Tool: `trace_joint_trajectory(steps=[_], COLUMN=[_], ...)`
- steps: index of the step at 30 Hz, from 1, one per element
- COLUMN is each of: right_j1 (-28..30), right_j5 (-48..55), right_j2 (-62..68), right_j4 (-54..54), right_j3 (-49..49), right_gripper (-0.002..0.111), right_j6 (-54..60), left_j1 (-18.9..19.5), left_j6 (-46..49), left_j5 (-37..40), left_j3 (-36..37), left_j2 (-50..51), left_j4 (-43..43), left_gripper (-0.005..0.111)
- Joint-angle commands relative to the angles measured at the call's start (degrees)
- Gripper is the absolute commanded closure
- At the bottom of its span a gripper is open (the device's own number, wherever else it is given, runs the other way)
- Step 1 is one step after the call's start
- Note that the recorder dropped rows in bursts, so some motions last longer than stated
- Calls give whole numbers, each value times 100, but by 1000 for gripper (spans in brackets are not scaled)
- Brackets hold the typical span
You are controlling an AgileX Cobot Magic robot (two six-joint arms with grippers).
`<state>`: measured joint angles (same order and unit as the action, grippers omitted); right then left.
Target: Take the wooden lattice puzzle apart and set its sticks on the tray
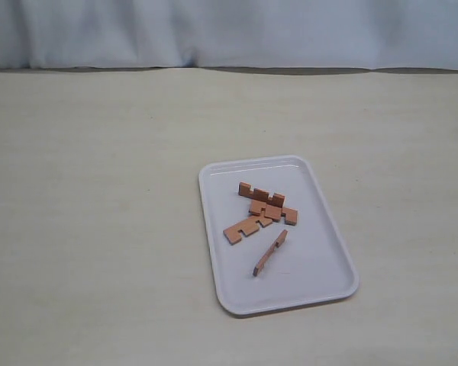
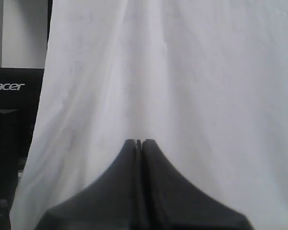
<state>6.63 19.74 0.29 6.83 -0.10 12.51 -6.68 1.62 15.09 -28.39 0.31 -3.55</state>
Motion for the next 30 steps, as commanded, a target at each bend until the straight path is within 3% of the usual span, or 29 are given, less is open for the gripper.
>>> trace_joint_trajectory(steps=[1,10,23,30], right_j1=[-12,-12,-12,-12], right_j5=[-13,-13,-13,-13], right_j2=[-29,-29,-29,-29], right_j4=[-10,-10,-10,-10], right_j3=[10,10,10,10], right_gripper=[104,104,104,104], right_j6=[8,8,8,8], left_j1=[-2,-2,-2,-2], left_j6=[-162,-202,-162,-162], left_j5=[24,289,-727,-673], left_j3=[62,954,2752,2839], left_j2=[-31,-31,-31,-31], left_j4=[-146,-420,-462,-304], left_gripper=[107,107,107,107])
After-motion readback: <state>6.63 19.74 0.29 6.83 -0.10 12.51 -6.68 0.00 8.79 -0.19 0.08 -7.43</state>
